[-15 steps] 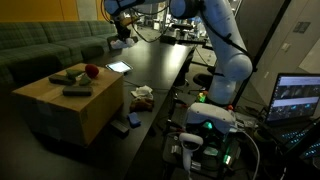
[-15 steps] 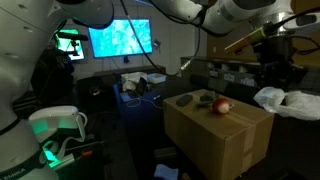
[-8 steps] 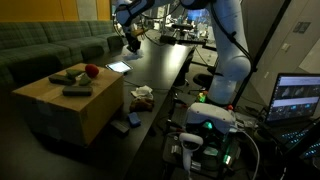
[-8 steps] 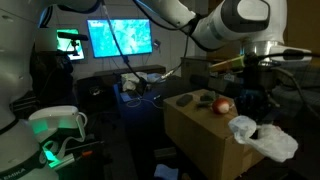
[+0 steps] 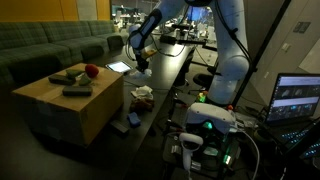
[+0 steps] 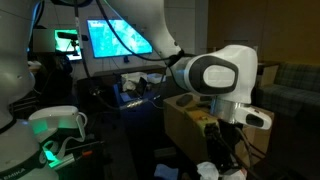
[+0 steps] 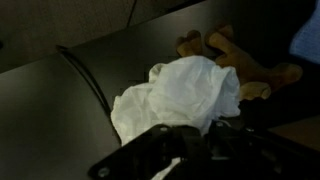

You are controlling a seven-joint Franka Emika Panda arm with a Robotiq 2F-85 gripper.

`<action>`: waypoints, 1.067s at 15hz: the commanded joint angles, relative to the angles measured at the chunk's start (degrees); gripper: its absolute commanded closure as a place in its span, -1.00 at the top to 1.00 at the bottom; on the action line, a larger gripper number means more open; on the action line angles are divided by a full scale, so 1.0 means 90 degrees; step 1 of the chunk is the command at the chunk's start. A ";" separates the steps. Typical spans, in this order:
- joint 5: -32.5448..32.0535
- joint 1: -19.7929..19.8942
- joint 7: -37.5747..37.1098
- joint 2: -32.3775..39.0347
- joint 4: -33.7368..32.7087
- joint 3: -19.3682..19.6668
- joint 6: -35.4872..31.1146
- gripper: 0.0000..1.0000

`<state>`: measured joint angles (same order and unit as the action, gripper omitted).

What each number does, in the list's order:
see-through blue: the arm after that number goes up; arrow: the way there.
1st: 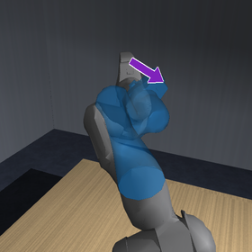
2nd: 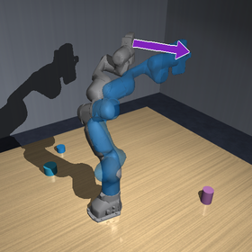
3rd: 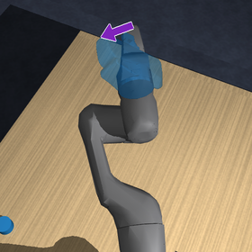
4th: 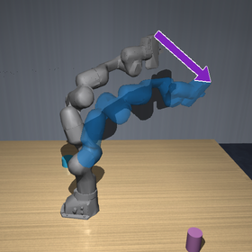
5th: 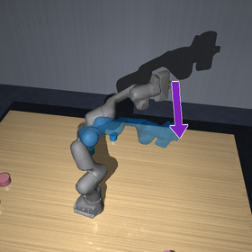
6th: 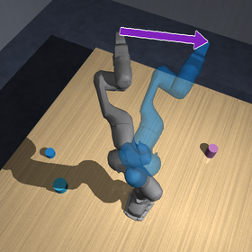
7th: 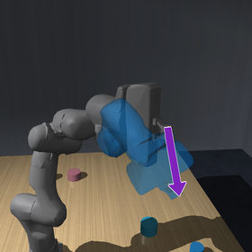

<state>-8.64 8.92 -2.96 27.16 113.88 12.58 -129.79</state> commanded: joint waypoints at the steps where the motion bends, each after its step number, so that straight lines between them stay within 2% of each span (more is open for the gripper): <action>1: 0.0339 0.0206 0.0373 0.0116 0.0620 -0.0349 -0.1028 -0.82; 9: 0.1055 0.0342 0.1023 0.1051 0.0636 -0.1052 -0.1963 -0.82; 16: 0.1029 0.0775 0.2282 0.1459 0.0626 -0.1695 -0.2745 -0.82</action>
<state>-0.40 13.18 11.51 39.33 120.00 0.19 -151.63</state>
